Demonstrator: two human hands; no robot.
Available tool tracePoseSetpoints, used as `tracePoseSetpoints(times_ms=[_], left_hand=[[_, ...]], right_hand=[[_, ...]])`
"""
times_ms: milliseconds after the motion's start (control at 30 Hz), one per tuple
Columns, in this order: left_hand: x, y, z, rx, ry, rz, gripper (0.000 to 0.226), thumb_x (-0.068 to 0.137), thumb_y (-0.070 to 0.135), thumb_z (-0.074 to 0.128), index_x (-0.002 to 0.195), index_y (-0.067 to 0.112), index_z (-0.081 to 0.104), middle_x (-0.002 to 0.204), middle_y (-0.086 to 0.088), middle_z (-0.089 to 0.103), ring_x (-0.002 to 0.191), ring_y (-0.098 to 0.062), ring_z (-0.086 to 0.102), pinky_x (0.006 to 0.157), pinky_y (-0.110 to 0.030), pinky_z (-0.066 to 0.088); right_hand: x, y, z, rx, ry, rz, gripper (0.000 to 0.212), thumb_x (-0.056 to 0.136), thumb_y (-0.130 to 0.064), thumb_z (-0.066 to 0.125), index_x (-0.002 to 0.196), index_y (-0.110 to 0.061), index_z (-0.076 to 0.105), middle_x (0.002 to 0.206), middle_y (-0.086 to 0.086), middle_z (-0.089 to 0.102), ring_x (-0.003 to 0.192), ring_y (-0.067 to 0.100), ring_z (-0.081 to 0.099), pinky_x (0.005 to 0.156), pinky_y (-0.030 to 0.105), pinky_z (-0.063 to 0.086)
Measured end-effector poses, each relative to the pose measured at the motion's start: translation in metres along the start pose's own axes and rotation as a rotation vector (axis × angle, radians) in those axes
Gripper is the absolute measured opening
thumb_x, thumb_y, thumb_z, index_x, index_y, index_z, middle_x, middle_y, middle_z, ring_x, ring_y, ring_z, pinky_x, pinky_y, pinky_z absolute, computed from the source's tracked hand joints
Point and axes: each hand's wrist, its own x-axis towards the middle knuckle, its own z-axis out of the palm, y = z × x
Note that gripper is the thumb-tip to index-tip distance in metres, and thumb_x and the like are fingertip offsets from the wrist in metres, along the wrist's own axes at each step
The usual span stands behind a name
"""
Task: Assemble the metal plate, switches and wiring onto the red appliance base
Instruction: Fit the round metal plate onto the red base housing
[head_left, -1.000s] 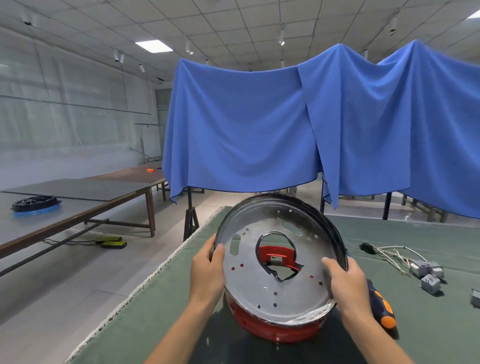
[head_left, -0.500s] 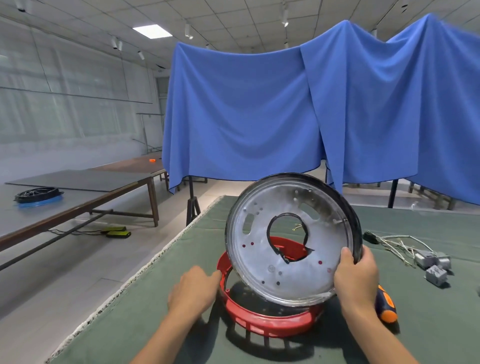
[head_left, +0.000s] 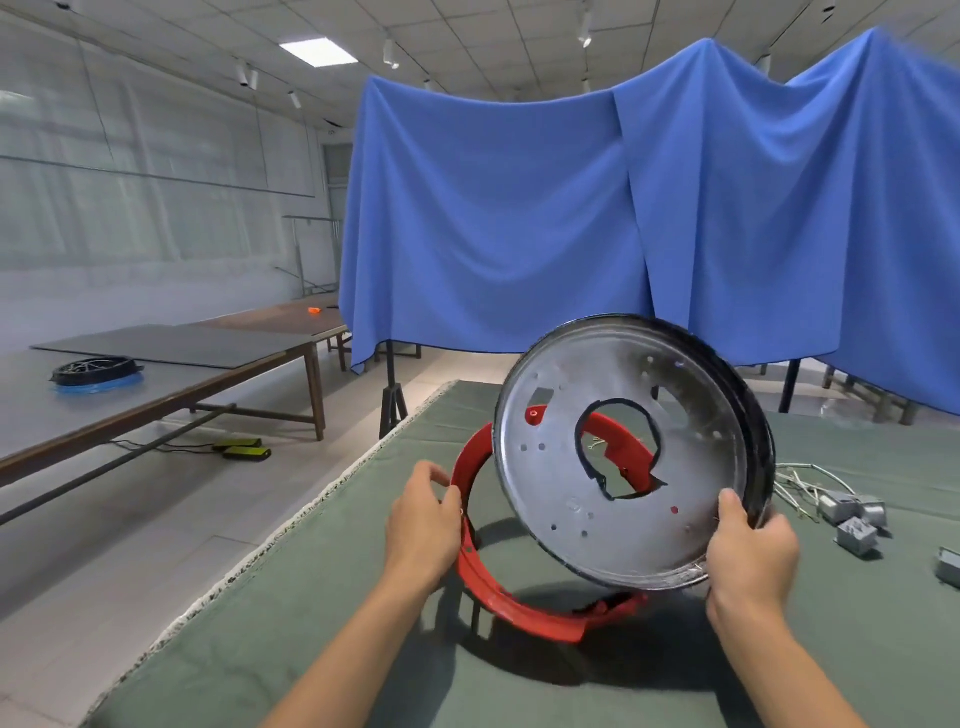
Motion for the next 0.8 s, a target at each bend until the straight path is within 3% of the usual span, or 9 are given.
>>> tracePoseSetpoints(times_ms=[100,233,400,500,800], left_hand=[[0.0,-0.002,0.002,-0.295,0.092,-0.034,0.018,0.096,0.027,0.051,0.11,0.019,0.056,0.07,-0.011,0.064,0.052,-0.018,0.061,0.052,-0.03,0.054],[0.006,-0.002,-0.002,-0.618,0.135,-0.096,0.021,0.098,0.026,0.051,0.103,0.011,0.064,0.068,-0.013,0.054,0.052,-0.017,0.059,0.044,-0.028,0.053],[0.017,-0.003,-0.01,-0.733,0.228,-0.118,0.031,0.096,0.031,0.053,0.085,0.005,0.066,0.063,-0.018,0.053,0.046,-0.017,0.056,0.04,-0.027,0.052],[0.022,-0.004,-0.014,-0.766,0.244,-0.134,0.039,0.094,0.036,0.055,0.078,0.002,0.064,0.054,-0.012,0.054,0.043,-0.018,0.055,0.041,-0.03,0.053],[0.038,-0.015,-0.017,-0.669,0.214,-0.067,0.038,0.095,0.042,0.051,0.084,0.01,0.068,0.06,-0.015,0.059,0.044,-0.019,0.06,0.036,-0.026,0.048]], right_hand=[[0.002,-0.001,-0.004,0.03,0.05,0.016,0.025,0.093,-0.022,0.057,0.109,-0.003,0.061,0.096,0.007,0.058,0.089,0.023,0.054,0.079,0.037,0.04],[0.005,-0.003,-0.005,0.089,0.07,0.043,0.025,0.092,-0.02,0.057,0.109,-0.002,0.061,0.097,0.006,0.059,0.089,0.02,0.054,0.079,0.035,0.041],[0.007,-0.001,-0.005,0.116,0.088,0.096,0.02,0.092,-0.023,0.059,0.104,-0.006,0.06,0.097,0.007,0.057,0.088,0.02,0.053,0.078,0.035,0.04],[0.009,-0.002,-0.004,0.117,0.098,0.098,0.027,0.093,-0.022,0.058,0.11,0.0,0.06,0.099,0.007,0.057,0.089,0.02,0.053,0.079,0.034,0.039],[-0.003,-0.004,0.001,0.014,0.055,0.031,0.013,0.094,-0.021,0.057,0.096,-0.008,0.058,0.091,0.011,0.057,0.083,0.026,0.051,0.076,0.036,0.038]])
